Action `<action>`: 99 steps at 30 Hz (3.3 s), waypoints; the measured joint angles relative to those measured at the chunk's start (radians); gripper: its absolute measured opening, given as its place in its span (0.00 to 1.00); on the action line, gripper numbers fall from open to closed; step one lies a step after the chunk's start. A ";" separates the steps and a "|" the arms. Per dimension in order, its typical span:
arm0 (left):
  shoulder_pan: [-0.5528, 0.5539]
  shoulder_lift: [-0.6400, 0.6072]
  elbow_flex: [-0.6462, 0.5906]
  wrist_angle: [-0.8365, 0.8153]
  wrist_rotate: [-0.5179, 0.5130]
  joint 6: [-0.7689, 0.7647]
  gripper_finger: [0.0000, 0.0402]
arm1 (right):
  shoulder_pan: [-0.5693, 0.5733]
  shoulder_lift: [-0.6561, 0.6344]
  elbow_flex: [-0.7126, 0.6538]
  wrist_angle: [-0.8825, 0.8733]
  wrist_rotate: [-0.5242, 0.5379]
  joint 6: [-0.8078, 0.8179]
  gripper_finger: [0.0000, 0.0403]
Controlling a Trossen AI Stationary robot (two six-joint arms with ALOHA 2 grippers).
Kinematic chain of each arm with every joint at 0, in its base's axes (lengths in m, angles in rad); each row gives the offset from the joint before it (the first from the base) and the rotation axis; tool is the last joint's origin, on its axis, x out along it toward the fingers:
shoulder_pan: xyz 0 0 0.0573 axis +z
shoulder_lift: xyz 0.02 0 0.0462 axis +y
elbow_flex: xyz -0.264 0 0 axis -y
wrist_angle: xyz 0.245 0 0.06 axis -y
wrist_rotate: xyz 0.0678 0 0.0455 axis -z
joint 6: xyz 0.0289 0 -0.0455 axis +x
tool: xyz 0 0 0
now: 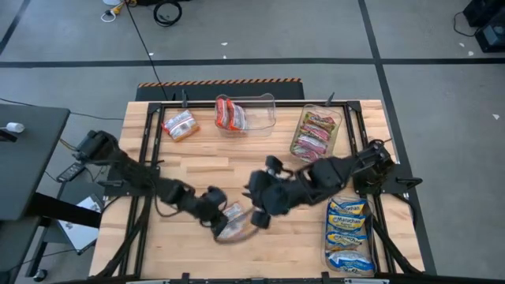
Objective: Sort Maruchan noodles
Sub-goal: Put the bottom orange noodle pack into the top left transparent bin
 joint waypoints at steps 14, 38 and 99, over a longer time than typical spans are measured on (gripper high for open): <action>0.086 -0.175 0.107 -0.485 0.066 0.175 0.18 | 0.174 0.003 -0.352 0.000 -0.053 0.276 0.24; -0.010 -0.636 0.107 -0.822 -0.194 0.458 0.18 | -0.081 0.007 -0.843 0.352 -0.471 0.614 0.23; -0.084 -0.838 0.107 -0.998 -0.098 0.379 0.18 | -0.187 0.360 -0.317 0.199 -0.143 0.083 0.21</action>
